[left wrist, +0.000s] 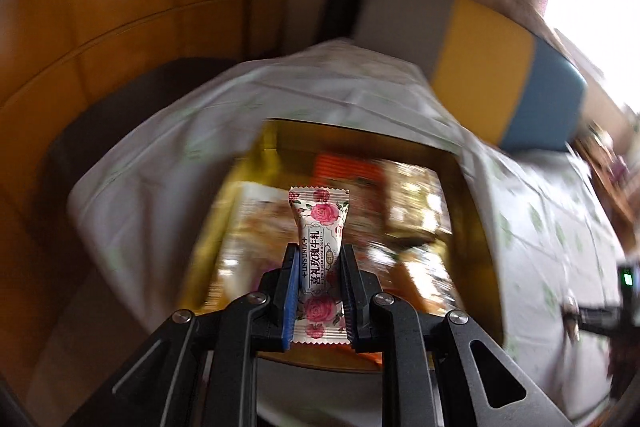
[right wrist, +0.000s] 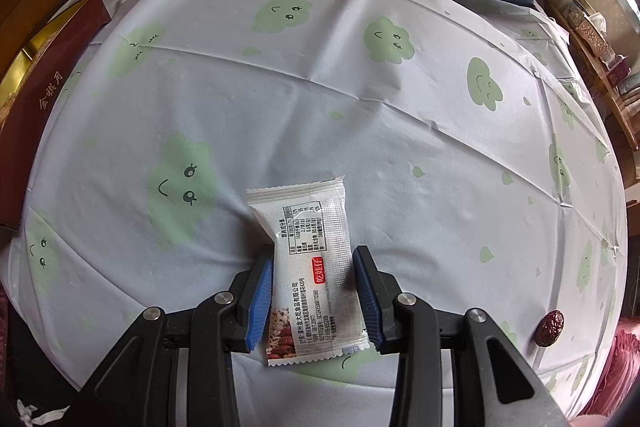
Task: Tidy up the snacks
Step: 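Lower the floral candy bar into the tin and open the left gripper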
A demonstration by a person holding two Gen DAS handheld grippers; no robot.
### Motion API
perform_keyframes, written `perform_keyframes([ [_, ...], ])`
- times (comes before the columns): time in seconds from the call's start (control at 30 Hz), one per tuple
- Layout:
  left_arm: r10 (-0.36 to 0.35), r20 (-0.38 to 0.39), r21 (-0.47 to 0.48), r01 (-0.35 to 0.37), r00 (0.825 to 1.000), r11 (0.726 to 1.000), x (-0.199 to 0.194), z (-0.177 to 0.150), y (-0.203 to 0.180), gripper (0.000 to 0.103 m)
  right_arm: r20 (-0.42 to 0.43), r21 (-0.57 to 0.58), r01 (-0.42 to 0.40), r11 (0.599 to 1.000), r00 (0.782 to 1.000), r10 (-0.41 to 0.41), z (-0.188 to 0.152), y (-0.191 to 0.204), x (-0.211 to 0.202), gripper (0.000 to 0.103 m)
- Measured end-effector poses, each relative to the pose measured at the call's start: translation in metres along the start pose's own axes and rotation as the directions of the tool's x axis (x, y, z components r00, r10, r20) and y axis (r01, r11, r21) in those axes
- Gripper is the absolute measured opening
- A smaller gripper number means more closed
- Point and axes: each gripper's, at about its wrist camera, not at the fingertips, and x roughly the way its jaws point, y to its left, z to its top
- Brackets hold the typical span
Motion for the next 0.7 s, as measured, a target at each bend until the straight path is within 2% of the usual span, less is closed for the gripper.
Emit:
perform_keyframes([
  [0.07,0.003,-0.01,-0.054,-0.004,1.0,0.999,0.003,0.002,0.016,0.019,0.001,-0.005,0.006,1.0,1.0,-0.006,0.0,0.002,-0.001,0.039],
  [0.17,-0.028,-0.029,-0.085,0.026,0.999,0.996,0.008,0.001,0.02,0.019,0.001,-0.008,0.011,1.0,1.0,-0.011,0.0,0.004,-0.001,0.039],
  [0.4,-0.116,-0.102,-0.038,0.112,0.988,0.993,0.032,-0.003,-0.016,0.019,0.002,-0.011,0.014,1.0,1.0,-0.014,-0.001,0.004,-0.001,0.039],
  [0.57,-0.133,-0.131,-0.013,0.133,0.982,0.991,0.056,0.001,-0.038,0.021,0.002,-0.016,0.017,1.0,1.0,-0.017,-0.001,0.005,-0.002,0.039],
  [0.63,-0.122,-0.151,0.012,0.125,0.981,0.992,0.066,0.001,-0.044,0.027,0.002,-0.016,0.017,1.0,1.0,-0.017,0.0,0.005,-0.002,0.039],
  [0.7,-0.116,-0.179,0.009,0.119,0.977,0.993,0.074,-0.004,-0.046,0.028,0.002,-0.018,0.018,1.0,1.0,-0.018,0.0,0.005,-0.002,0.039],
])
